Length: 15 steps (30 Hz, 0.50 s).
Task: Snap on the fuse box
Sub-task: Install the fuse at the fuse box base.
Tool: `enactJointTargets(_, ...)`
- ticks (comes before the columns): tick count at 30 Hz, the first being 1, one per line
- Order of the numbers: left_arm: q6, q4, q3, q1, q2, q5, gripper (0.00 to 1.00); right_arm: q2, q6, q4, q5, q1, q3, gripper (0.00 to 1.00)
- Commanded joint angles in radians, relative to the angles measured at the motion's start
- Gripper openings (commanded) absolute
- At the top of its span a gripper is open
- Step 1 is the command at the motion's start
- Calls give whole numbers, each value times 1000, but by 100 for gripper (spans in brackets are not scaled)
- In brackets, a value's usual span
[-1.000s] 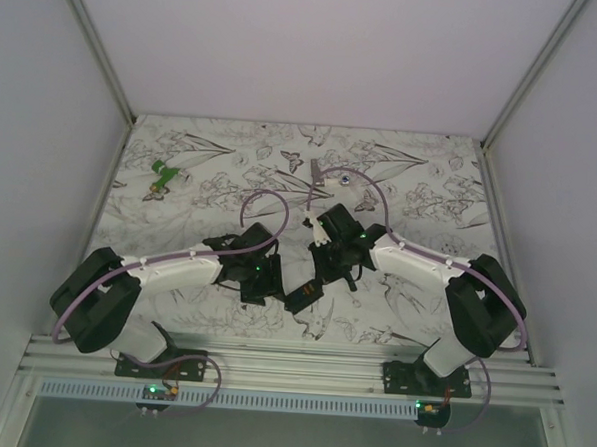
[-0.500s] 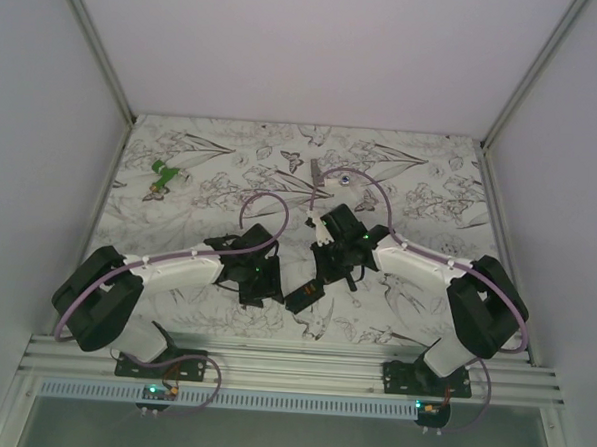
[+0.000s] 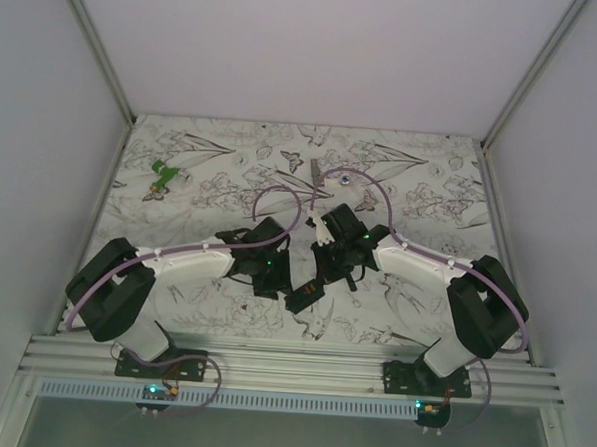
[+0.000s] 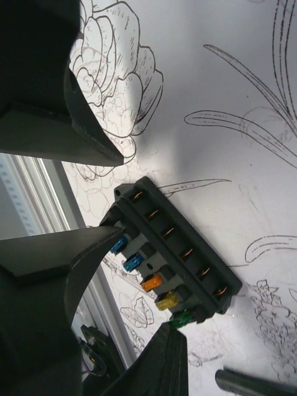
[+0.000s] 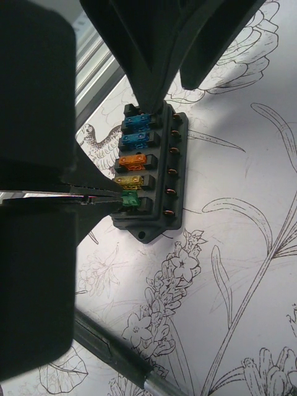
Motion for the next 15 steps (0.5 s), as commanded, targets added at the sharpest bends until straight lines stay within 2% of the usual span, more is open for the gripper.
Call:
enactJointTargets(1, -4, -24, -2, -6, 24, 14, 44, 44, -32, -91, 81, -10, -52, 0)
enactJointTargets(7, -9, -24, -15, -6, 8, 2, 41, 46, -37, -94, 82, -10, -49, 0)
enactJointTargets(11, -12, -25, -14, -6, 26, 10, 34, 49, -40, -99, 91, -9, -53, 0)
enactJointTargets(15, -24, -29, -24, -6, 23, 2, 32, 47, -47, -116, 121, -13, -65, 0)
